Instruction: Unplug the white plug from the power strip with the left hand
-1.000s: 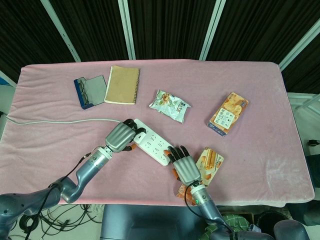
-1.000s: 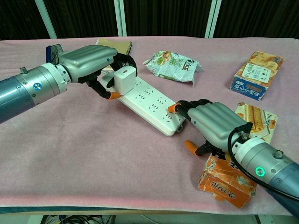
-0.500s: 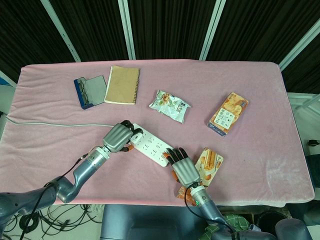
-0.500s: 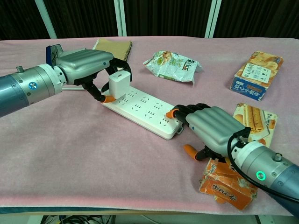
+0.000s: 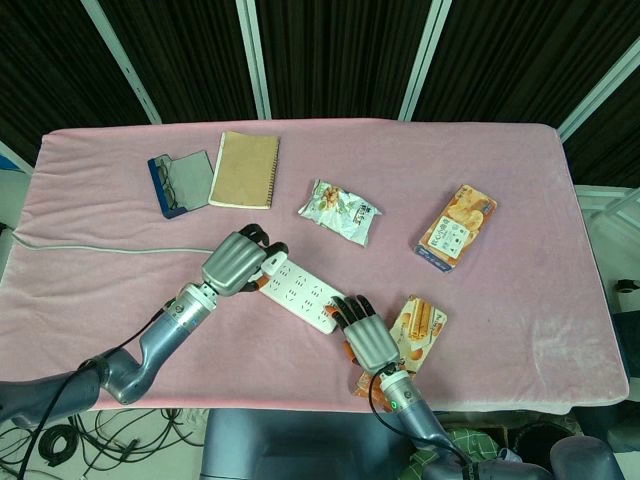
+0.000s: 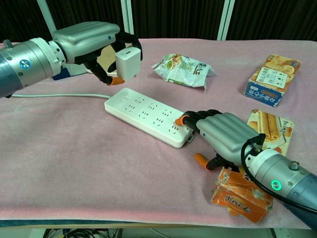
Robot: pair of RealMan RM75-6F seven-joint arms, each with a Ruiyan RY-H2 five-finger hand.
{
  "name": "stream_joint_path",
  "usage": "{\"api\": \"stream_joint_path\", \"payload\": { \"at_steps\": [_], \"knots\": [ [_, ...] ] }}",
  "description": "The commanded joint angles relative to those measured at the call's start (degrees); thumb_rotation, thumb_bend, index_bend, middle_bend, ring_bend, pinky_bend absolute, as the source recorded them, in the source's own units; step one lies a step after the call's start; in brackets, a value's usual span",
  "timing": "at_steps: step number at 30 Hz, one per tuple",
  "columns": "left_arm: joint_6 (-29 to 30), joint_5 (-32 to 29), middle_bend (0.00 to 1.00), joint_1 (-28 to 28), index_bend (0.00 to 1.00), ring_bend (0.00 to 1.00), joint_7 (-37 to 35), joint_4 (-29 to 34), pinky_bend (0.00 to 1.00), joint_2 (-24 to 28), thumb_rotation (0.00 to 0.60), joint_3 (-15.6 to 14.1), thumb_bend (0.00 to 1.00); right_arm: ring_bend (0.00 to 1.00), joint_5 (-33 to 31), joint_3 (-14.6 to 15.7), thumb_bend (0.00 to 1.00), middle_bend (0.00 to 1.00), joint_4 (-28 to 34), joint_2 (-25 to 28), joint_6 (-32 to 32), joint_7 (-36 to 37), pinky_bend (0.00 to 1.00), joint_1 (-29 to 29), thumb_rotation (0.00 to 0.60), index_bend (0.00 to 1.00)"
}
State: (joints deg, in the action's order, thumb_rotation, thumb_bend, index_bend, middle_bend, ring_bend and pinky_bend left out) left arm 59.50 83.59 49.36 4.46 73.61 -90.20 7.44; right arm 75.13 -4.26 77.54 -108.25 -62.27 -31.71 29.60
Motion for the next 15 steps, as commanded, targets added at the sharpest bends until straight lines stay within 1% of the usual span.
{"api": "stream_joint_path", "payload": {
  "at_steps": [1,4,7,10,13,15],
  "knots": [
    [-2.2,-2.9,0.73,-1.8,0.71,0.35,6.0,7.8,0.27,7.0,0.6,-0.9,0.67,0.13,0.9,-1.2,0.36,0.12,0.9,0.5,-1.3,0.2,0.11,0.4,0.6,0.17],
    [-2.3,-4.4,0.72,-4.1,0.71,0.35,10.2,13.1,0.27,12.0,0.6,-3.1,0.67,0.13,0.8,-3.5,0.36,0.12,3.4,1.7,-2.3,0.7,0.11,0.9,0.6,0.15],
    [-1.4,-4.9,0.72,-6.4,0.71,0.35,12.3,15.1,0.27,14.8,0.6,-5.1,0.67,0.13,0.1,-5.6,0.36,0.12,7.2,3.8,-2.5,2.0,0.11,1.2,0.6,0.14],
    [-0.8,-5.1,0.72,-8.3,0.71,0.35,13.0,15.1,0.27,16.1,0.6,-6.9,0.67,0.13,-1.0,-7.7,0.36,0.11,11.2,6.3,-2.7,3.1,0.11,1.3,0.6,0.13],
    [-0.7,-4.9,0.72,-10.3,0.71,0.35,13.1,14.1,0.27,17.2,0.6,-9.2,0.67,0.13,-1.5,-10.0,0.35,0.11,15.9,10.3,-4.0,2.6,0.11,1.1,0.6,0.13],
    [-0.9,-4.5,0.72,-10.8,0.71,0.35,14.2,13.0,0.27,17.4,0.6,-10.2,0.67,0.13,-1.6,-10.9,0.35,0.11,17.3,12.5,-4.6,2.0,0.11,0.9,0.6,0.13]
  ]
}}
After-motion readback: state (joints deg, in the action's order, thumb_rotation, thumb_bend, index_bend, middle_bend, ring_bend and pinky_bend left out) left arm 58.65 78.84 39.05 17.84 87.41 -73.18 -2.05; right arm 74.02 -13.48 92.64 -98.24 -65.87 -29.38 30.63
